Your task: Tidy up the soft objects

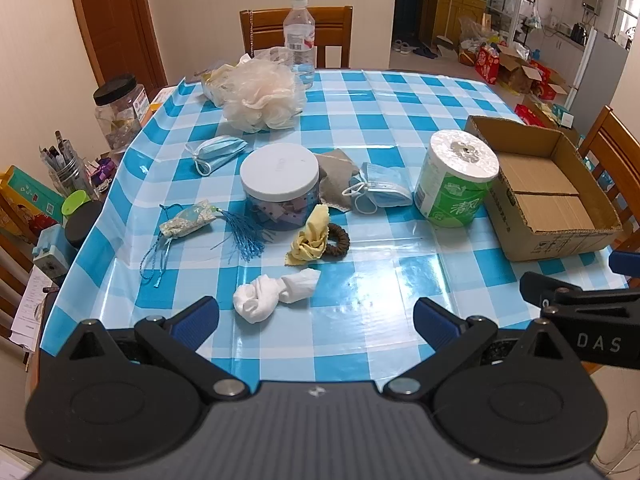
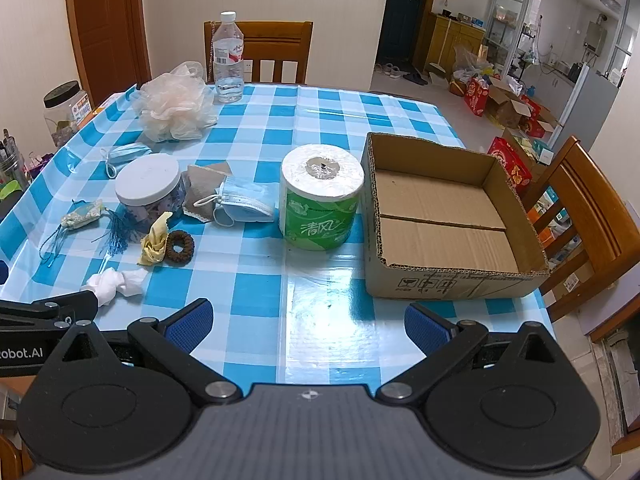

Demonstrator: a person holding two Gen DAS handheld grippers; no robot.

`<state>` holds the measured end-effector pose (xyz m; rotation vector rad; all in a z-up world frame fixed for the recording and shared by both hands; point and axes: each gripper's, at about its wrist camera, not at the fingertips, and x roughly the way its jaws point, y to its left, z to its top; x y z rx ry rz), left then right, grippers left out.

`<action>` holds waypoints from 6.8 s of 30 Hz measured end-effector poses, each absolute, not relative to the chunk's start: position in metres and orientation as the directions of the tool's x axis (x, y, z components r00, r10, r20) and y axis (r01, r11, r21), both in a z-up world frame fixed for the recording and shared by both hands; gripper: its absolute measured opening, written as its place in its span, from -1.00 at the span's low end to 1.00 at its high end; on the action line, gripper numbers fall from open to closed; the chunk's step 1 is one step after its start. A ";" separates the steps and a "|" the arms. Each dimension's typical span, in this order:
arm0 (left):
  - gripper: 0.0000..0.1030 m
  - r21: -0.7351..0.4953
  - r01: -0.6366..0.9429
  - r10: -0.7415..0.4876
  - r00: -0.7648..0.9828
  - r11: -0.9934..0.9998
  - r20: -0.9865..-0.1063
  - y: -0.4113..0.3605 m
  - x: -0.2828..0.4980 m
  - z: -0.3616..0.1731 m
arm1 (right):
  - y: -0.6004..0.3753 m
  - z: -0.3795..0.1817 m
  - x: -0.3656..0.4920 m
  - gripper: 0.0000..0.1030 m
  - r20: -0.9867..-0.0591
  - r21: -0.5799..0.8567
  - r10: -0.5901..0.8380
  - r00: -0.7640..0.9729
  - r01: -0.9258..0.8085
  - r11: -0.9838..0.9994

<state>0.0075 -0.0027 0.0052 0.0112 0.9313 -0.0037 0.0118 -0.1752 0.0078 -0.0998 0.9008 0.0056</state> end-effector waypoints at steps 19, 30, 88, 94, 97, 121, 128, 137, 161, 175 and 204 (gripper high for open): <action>0.99 0.014 0.003 0.009 0.599 1.000 -0.801 -0.004 0.010 0.008 | -0.190 0.010 0.015 1.00 -0.773 -0.074 -0.007 0.635 -0.079 0.994; 0.99 0.031 -0.011 0.031 0.609 0.999 -0.793 -0.012 0.006 0.016 | -0.194 0.012 0.015 1.00 -0.769 -0.070 0.019 0.638 -0.114 0.991; 0.99 -0.023 0.156 -0.102 0.524 0.988 -0.846 0.061 0.064 -0.127 | -0.147 -0.062 0.060 1.00 -0.810 -0.030 0.163 0.563 -0.317 0.948; 0.99 -0.063 0.207 -0.159 0.489 0.976 -0.858 0.068 0.076 -0.139 | -0.146 -0.069 0.066 1.00 -0.826 -0.022 0.152 0.543 -0.301 0.953; 0.99 -0.069 0.224 -0.171 0.478 0.972 -0.861 0.069 0.080 -0.143 | -0.146 -0.071 0.068 1.00 -0.828 -0.012 0.158 0.538 -0.298 0.955; 0.25 0.037 0.351 -0.159 0.512 0.935 -0.844 0.064 0.093 -0.133 | -0.135 -0.087 0.074 1.00 -0.842 -0.027 0.166 0.513 -0.347 0.937; -0.17 0.001 0.343 -0.180 0.495 0.939 -0.850 0.073 0.092 -0.133 | -0.125 -0.089 0.078 1.00 -0.839 -0.036 0.182 0.513 -0.386 0.922; -0.17 -0.014 0.285 -0.170 0.530 0.958 -0.831 0.089 0.087 -0.121 | -0.099 -0.102 0.093 0.95 -0.833 -0.068 0.202 0.515 -0.457 0.887; -0.17 -0.087 0.128 -0.147 0.594 0.988 -0.791 0.144 0.083 -0.092 | -0.016 -0.132 0.146 0.70 -0.841 -0.116 0.271 0.469 -0.645 0.756; -0.17 -0.098 0.109 -0.144 0.599 0.989 -0.788 0.151 0.086 -0.092 | 0.006 -0.130 0.129 0.26 -0.845 -0.090 0.330 0.420 -0.721 0.687; -0.17 -0.038 0.225 -0.160 0.555 0.974 -0.816 0.138 0.085 -0.073 | -0.043 -0.079 0.114 -0.35 -0.849 -0.077 0.274 0.452 -0.619 0.782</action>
